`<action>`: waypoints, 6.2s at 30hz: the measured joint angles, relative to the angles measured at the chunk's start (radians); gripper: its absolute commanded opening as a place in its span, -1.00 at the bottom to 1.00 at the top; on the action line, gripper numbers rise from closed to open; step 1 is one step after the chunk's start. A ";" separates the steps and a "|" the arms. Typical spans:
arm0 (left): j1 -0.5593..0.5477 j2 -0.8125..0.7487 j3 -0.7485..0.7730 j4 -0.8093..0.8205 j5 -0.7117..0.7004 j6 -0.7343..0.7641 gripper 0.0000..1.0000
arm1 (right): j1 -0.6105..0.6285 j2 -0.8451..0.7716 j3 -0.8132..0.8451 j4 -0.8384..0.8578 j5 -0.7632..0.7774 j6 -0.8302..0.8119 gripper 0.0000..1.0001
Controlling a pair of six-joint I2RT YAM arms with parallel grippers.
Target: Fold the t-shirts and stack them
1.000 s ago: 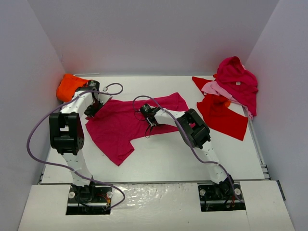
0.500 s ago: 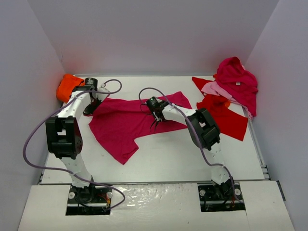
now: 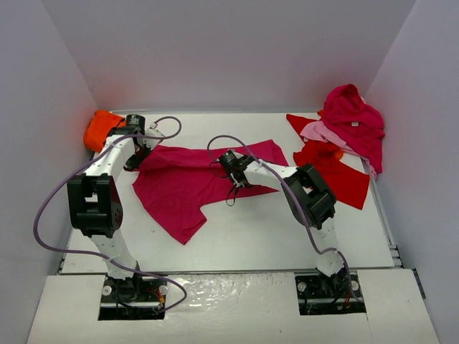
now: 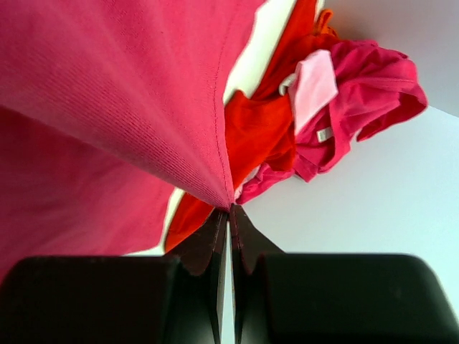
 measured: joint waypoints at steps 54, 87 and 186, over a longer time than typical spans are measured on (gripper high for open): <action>0.000 -0.020 -0.062 0.028 -0.055 0.036 -1.00 | -0.039 0.189 0.214 -0.162 -0.128 -0.039 -0.08; -0.001 -0.001 0.344 -0.071 -0.182 0.041 -1.00 | -0.189 0.176 0.532 -0.271 -0.215 -0.156 -1.00; -0.027 -0.608 -0.043 0.037 0.080 -0.185 -0.99 | 0.029 -0.230 0.220 0.021 -0.368 -0.086 -1.00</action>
